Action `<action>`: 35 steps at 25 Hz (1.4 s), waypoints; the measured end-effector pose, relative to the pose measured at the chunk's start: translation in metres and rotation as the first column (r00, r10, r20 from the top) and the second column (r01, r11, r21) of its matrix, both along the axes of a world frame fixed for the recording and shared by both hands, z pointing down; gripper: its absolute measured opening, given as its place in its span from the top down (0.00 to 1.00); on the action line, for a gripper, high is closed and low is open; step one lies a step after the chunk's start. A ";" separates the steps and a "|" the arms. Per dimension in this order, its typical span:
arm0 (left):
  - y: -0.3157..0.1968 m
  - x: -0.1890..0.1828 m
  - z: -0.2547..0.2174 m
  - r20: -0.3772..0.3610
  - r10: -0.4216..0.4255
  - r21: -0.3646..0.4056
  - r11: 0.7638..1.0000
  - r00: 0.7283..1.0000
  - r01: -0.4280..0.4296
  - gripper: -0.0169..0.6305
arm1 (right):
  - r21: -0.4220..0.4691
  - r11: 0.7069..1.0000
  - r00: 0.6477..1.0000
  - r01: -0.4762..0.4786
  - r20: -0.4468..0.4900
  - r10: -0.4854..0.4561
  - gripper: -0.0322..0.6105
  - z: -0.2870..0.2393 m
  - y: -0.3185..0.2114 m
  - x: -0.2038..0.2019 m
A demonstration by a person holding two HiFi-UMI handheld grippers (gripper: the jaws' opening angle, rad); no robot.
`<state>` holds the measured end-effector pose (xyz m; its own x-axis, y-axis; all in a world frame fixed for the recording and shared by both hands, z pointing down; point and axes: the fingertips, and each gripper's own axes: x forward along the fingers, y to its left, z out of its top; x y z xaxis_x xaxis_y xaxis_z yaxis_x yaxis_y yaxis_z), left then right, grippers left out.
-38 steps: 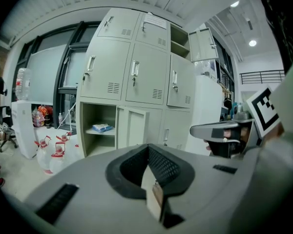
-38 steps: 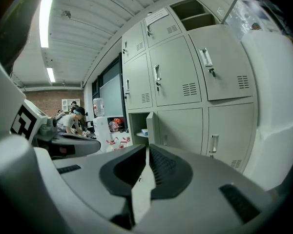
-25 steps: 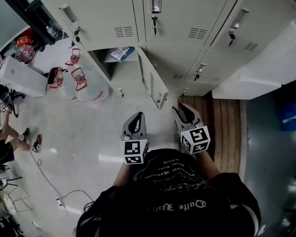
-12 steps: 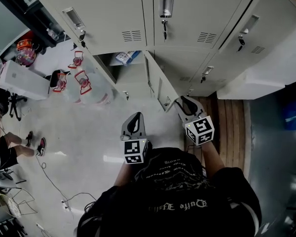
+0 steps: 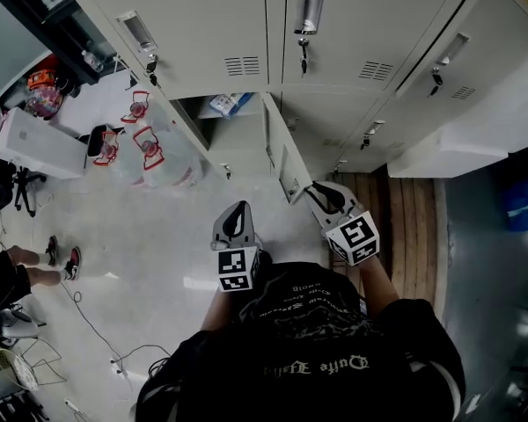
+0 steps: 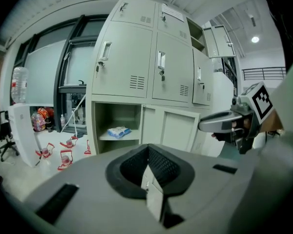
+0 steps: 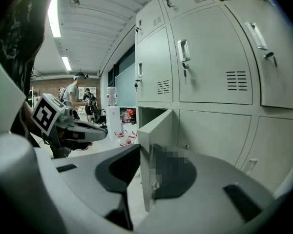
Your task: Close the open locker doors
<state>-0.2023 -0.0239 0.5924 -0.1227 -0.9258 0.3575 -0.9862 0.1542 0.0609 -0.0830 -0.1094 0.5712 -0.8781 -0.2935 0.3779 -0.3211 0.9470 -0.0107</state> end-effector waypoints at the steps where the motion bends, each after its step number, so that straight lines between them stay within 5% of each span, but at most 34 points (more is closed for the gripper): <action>1: 0.001 -0.002 0.001 0.009 -0.001 -0.004 1.000 1.000 0.001 0.96 | 0.004 1.000 1.000 0.008 0.001 -0.008 0.82 0.000 0.004 -0.004; 19: 0.024 -0.075 0.011 -0.013 -0.107 -0.010 0.994 0.994 0.107 0.96 | 0.066 0.982 0.984 0.178 0.000 -0.178 0.85 0.002 0.058 -0.099; 35: 0.032 -0.163 0.010 0.002 -0.115 -0.004 0.993 0.993 0.115 0.96 | 0.166 0.966 0.980 0.199 -0.012 -0.200 0.87 0.004 0.069 -0.208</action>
